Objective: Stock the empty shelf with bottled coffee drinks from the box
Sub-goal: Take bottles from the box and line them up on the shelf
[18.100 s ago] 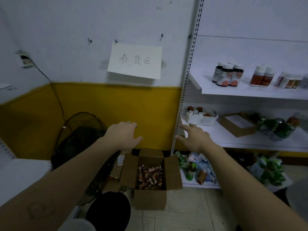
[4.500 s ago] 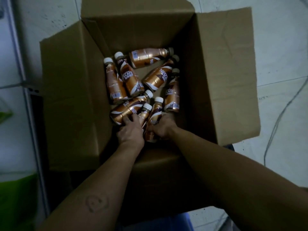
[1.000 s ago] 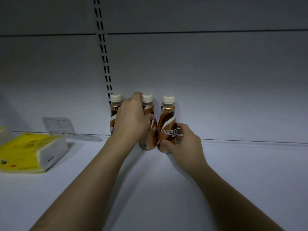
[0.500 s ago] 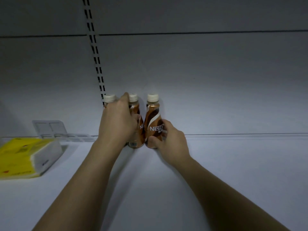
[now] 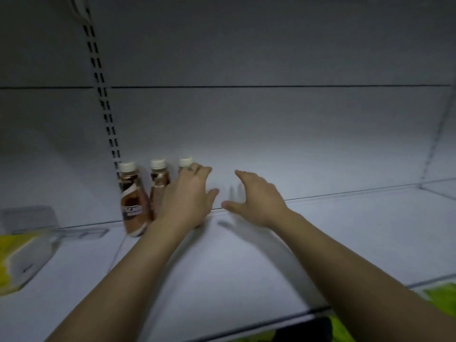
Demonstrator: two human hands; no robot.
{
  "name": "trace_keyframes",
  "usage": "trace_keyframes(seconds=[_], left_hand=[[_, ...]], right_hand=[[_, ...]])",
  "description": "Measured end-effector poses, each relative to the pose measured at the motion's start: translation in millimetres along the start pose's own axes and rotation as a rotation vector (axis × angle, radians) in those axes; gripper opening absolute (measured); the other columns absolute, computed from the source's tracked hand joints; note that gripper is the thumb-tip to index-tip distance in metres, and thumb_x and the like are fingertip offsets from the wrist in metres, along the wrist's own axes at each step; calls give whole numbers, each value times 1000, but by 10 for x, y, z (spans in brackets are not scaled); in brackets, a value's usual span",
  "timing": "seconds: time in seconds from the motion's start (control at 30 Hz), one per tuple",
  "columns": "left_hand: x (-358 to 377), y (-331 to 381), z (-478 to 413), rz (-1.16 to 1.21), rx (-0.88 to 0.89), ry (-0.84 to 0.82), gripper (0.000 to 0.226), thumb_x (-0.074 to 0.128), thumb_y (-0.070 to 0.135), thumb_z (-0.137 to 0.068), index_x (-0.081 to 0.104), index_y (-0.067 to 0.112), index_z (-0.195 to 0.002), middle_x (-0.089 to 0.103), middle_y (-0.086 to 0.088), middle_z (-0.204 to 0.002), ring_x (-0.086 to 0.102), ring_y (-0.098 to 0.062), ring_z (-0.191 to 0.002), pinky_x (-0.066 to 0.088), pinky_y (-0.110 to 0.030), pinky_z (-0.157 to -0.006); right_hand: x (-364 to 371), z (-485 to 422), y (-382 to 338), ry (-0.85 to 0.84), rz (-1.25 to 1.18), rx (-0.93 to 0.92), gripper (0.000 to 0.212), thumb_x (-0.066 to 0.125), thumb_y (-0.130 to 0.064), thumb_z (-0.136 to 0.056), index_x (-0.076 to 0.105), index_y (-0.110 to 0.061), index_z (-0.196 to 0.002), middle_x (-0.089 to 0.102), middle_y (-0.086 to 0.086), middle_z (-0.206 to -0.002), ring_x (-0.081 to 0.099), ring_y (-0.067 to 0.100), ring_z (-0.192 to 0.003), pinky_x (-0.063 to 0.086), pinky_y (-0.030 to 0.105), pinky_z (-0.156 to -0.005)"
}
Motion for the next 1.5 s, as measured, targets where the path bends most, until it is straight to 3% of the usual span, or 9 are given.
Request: trace_keyframes(seconds=[0.17,0.37,0.57,0.83,1.0,1.2,1.3,1.4,1.5], left_hand=[[203,732,-121,68,233,-119,66,56,53,-86,40,22,-142,47,1,-141,40,-19,-128,38,-36,-99],[445,2051,54,185,539,-179,68,48,62,-85,44,21,-138,53,-1,-136,46,-21,-122,36,-35,-99],[910,3469,794,279,880,-386,69,44,66,-83,49,18,-132,55,-4,-130,48,-23,-119,38,-37,-98],[1507,4834,1960,401,1178,-630,62,49,62,-82,55,16,-123,59,-8,-120,53,-27,-112,43,-37,-87],[1881,5353,2608,403,1266,-843,60,52,57,-83,53,16,-127,56,-9,-128,51,-28,-118,45,-38,-93],[2463,5750,3283,296,1277,-1069,48,53,55,-83,57,16,-110,61,-10,-116,57,-30,-108,48,-38,-84],[2816,5851,3566,265,1212,-1195,40,49,53,-84,57,18,-99,64,-10,-107,60,-30,-99,47,-33,-73],[3199,5934,3824,197,1164,-1332,43,56,52,-82,58,20,-111,64,-7,-110,60,-26,-98,51,-35,-78],[3584,5998,4076,182,1096,-1426,68,57,56,-82,44,16,-136,65,-6,-112,61,-25,-100,52,-39,-83]], right_hand=[[-588,473,568,87,141,117,84,57,-65,-80,23,-31,-149,25,3,-157,21,19,-144,20,44,-115],[-1185,1483,1377,197,290,396,87,53,-69,-79,22,-29,-149,25,3,-157,20,18,-143,17,48,-116],[-1439,3116,2219,111,399,823,85,59,-68,-75,25,-36,-147,25,4,-156,24,23,-142,24,48,-112],[-1367,4890,2682,50,414,1274,81,60,-64,-77,30,-33,-145,38,6,-148,37,28,-133,31,47,-103],[-1239,5743,2847,10,335,1519,79,61,-60,-78,31,-31,-145,34,9,-151,36,30,-134,33,50,-107],[-892,6463,3228,-12,178,1699,78,59,-62,-76,37,-29,-143,41,6,-146,43,28,-127,40,46,-102],[-631,6705,3466,-7,46,1763,71,59,-61,-74,45,-28,-135,50,6,-132,51,26,-115,45,44,-95],[-316,6925,3694,-29,-54,1837,64,63,-52,-77,46,-29,-133,50,6,-131,52,26,-113,47,44,-94],[-10,7163,3934,-76,-151,1898,63,61,-50,-78,44,-26,-134,49,9,-131,52,27,-112,46,42,-93]])
Point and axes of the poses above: each hand's wrist, its own z-axis away from the middle knuckle, its own x-axis out of the palm, y = z × x, the point moved 3 cm from there along -z, towards the middle knuckle
